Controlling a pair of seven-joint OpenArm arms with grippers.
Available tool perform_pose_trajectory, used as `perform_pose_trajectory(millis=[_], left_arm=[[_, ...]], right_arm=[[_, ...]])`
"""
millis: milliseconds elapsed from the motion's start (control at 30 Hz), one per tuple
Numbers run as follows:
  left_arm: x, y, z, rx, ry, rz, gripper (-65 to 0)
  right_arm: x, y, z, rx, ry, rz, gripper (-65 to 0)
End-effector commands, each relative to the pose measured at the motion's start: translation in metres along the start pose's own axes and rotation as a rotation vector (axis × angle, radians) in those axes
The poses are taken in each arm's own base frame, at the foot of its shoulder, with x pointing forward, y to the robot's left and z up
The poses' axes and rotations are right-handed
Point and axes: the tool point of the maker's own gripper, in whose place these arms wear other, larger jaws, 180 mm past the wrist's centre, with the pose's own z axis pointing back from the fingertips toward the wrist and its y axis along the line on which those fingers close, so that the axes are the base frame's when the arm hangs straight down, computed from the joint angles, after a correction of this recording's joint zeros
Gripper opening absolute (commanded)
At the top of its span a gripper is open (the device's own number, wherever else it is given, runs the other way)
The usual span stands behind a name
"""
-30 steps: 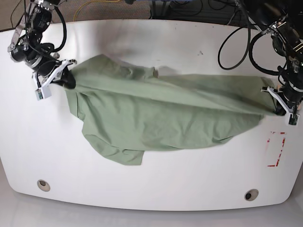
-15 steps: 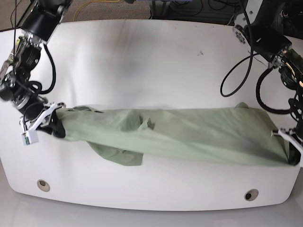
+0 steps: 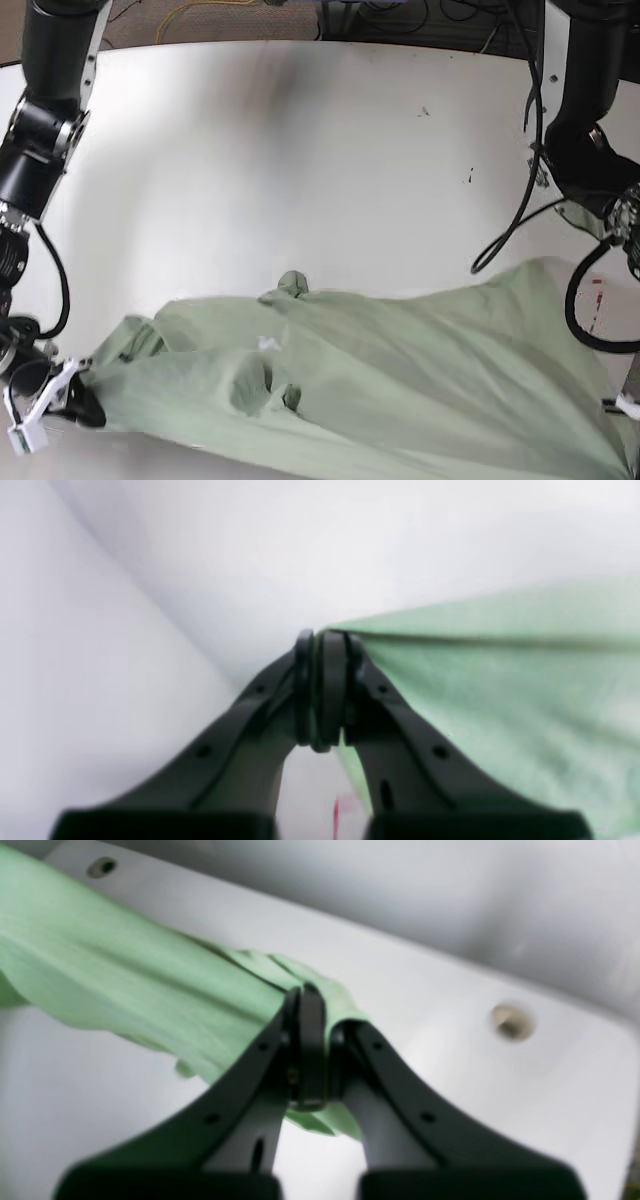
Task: Layout the t-shirt on the table in an organized manner, then fold the t-shirt properly
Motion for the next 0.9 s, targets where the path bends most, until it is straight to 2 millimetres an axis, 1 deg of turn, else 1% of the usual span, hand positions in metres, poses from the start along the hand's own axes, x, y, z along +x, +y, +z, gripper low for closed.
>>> perform_pose_trajectory(millis=[0, 33, 67, 100, 133, 167, 233, 300, 333, 367, 433, 533, 600, 667, 767, 833, 867], left_arm=[[0.044, 0.026, -0.002, 0.056, -0.100, 0.028, -65.0], [0.053, 0.031, -0.005, 0.056, -0.114, 0.033, -65.0], [0.065, 0.040, -0.006, 0.064, -0.131, 0.034, -65.0], [0.073, 0.045, -0.008, 0.068, -0.140, 0.032, -65.0], [0.083, 0.052, -0.011, 0.068, -0.148, 0.032, -65.0], [0.090, 0.056, -0.013, 0.066, -0.153, 0.032, -65.0], [0.110, 0.069, -0.017, 0.067, -0.175, 0.045, -65.0], [0.124, 0.082, -0.022, 0.061, -0.184, 0.068, -65.0], [0.130, 0.085, -0.023, 0.058, -0.191, 0.078, -65.0], [0.136, 0.092, -0.027, 0.048, -0.192, 0.101, -65.0], [0.143, 0.097, -0.034, 0.029, -0.189, 0.128, -65.0], [0.146, 0.100, -0.042, 0.003, -0.176, 0.160, -65.0], [0.142, 0.098, -0.047, -0.012, -0.161, 0.169, -65.0], [0.135, 0.094, -0.049, -0.017, -0.149, 0.162, -65.0], [0.112, 0.081, -0.053, -0.038, -0.111, 0.111, -65.0], [0.098, 0.072, -0.052, -0.044, -0.092, 0.076, -65.0], [0.090, 0.068, -0.050, -0.040, -0.084, 0.061, -65.0]], right_arm=[[0.068, -0.017, 0.025, -0.047, -0.122, 0.066, -65.0], [0.080, -0.020, 0.028, -0.053, -0.129, 0.080, -65.0], [0.096, -0.021, 0.031, -0.058, -0.139, 0.100, -65.0], [0.105, -0.022, 0.033, -0.062, -0.141, 0.113, -65.0], [0.120, -0.024, 0.038, -0.072, -0.153, 0.133, -65.0], [0.130, -0.024, 0.042, -0.076, -0.161, 0.145, -65.0], [0.158, -0.025, 0.053, -0.095, -0.183, 0.182, -65.0], [0.176, -0.028, 0.063, -0.117, -0.190, 0.214, -65.0], [0.181, -0.028, 0.066, -0.121, -0.191, 0.223, -65.0], [0.191, -0.029, 0.073, -0.134, -0.197, 0.237, -65.0], [0.198, -0.031, 0.081, -0.150, -0.199, 0.252, -65.0], [0.195, -0.037, 0.087, -0.171, -0.186, 0.256, -65.0], [0.192, -0.040, 0.092, -0.175, -0.176, 0.255, -65.0], [0.184, -0.042, 0.091, -0.165, -0.157, 0.242, -65.0], [0.151, -0.044, 0.077, -0.122, -0.103, 0.200, -65.0], [0.132, -0.046, 0.073, -0.104, -0.082, 0.169, -65.0], [0.119, -0.048, 0.070, -0.089, -0.067, 0.145, -65.0]])
